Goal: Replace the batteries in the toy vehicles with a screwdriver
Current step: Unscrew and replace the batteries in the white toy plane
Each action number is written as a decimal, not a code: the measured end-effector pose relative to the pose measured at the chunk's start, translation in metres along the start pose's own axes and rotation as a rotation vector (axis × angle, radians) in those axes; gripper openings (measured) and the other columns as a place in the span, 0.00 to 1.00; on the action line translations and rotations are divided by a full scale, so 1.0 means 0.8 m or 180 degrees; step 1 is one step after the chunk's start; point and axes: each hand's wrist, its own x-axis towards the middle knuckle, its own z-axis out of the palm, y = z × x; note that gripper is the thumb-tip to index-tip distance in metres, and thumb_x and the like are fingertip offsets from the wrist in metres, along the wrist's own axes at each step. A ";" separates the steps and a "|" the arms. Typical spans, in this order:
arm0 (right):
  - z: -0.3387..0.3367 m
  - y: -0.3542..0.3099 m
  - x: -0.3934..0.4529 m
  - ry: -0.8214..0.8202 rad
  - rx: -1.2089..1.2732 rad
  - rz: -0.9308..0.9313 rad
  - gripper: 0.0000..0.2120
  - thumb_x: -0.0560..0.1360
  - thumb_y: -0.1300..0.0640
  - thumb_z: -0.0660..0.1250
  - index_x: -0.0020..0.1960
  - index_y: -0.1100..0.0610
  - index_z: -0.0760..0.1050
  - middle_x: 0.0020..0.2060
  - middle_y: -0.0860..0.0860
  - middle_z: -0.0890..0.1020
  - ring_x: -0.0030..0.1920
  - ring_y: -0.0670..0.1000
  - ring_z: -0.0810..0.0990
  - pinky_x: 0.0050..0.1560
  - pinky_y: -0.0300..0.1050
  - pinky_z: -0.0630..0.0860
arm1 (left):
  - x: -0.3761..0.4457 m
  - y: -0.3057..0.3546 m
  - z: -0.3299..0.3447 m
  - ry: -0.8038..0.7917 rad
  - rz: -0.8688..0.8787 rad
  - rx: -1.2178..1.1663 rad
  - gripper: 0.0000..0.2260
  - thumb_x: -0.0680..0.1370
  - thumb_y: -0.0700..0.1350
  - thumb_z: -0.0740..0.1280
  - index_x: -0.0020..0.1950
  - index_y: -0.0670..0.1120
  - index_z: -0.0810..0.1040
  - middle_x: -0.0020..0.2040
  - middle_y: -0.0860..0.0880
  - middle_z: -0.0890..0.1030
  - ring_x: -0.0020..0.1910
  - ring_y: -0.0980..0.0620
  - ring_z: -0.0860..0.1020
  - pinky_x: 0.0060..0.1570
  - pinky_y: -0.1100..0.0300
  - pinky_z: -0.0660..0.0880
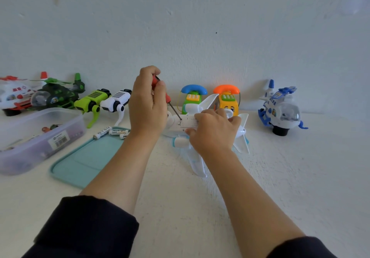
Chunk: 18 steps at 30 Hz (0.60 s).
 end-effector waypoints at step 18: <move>0.001 0.001 -0.002 0.0029 0.0017 -0.0039 0.14 0.75 0.44 0.65 0.55 0.51 0.77 0.54 0.46 0.78 0.60 0.53 0.68 0.58 0.54 0.59 | -0.012 -0.017 -0.004 0.0758 -0.0700 0.0114 0.11 0.75 0.35 0.62 0.56 0.35 0.68 0.36 0.58 0.69 0.33 0.65 0.74 0.35 0.73 0.70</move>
